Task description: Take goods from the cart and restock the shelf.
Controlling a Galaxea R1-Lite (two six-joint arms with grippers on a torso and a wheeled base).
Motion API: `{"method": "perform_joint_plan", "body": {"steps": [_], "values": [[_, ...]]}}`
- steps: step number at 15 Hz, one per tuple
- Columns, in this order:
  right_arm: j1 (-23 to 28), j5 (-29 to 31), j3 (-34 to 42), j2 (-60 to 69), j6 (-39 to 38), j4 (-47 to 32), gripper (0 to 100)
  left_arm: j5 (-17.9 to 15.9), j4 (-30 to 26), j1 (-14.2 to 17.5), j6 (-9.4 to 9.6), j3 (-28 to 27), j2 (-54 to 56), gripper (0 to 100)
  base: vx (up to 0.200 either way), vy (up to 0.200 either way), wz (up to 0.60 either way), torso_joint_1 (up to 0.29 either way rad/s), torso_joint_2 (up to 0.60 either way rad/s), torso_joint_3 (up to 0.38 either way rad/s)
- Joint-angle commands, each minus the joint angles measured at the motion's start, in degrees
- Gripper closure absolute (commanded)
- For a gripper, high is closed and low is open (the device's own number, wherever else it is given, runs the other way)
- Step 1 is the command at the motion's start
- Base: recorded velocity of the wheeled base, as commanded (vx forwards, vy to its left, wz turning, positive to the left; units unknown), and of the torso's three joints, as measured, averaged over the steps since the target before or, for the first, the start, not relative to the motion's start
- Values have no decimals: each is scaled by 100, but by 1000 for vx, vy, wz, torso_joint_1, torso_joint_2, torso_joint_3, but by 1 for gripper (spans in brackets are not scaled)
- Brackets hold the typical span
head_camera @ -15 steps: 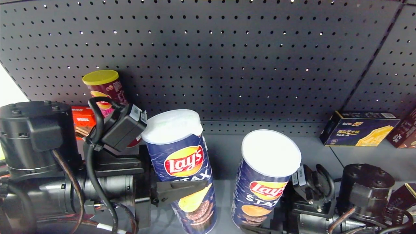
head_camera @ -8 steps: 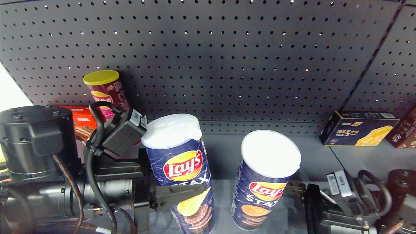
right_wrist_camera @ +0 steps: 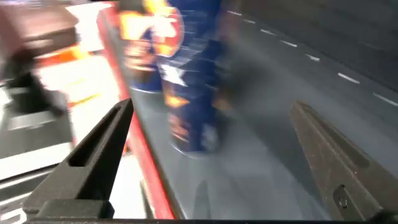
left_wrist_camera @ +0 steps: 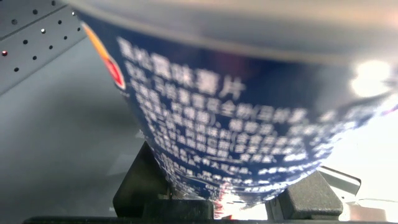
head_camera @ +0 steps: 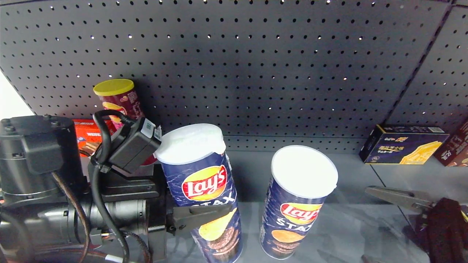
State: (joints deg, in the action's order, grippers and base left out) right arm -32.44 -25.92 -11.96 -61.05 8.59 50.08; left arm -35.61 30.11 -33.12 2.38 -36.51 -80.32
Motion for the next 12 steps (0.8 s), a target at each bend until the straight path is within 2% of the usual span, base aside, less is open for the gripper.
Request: {"method": "perform_joint_plan", "body": {"steps": [1,3,5,6,7,8,10,12], "values": [[370,772,-439,1842,2,-1642,0,1,4,-10,0,21,26,100,0,0,0,0,0,0],[352,1080,-395,3011,2,-3101,0,10,4,-80,0,21,26,100,0,0,0,0,0,0],[361,1080,-333,3495,2,-3690,0,10,4,-80,0,30,17,100,0,0,0,0,0,0],[361,1071,-263,4171,2,-4630,0,10,4,-89,8,39,17,100,0,0,0,0,0,0],[361,1071,-263,4171,2,-4630,0,10,4,-89,8,39,17,100,0,0,0,0,0,0],[431,1124,-272,4848,2,-5606,0,10,4,-98,17,48,26,100,0,0,0,0,0,0],[695,1282,-228,5103,-16,-5843,0,63,12,-186,17,48,34,100,0,0,0,0,0,0],[1398,1388,97,5648,-455,-5878,0,186,12,-353,17,74,17,100,0,0,0,0,0,0]]}}
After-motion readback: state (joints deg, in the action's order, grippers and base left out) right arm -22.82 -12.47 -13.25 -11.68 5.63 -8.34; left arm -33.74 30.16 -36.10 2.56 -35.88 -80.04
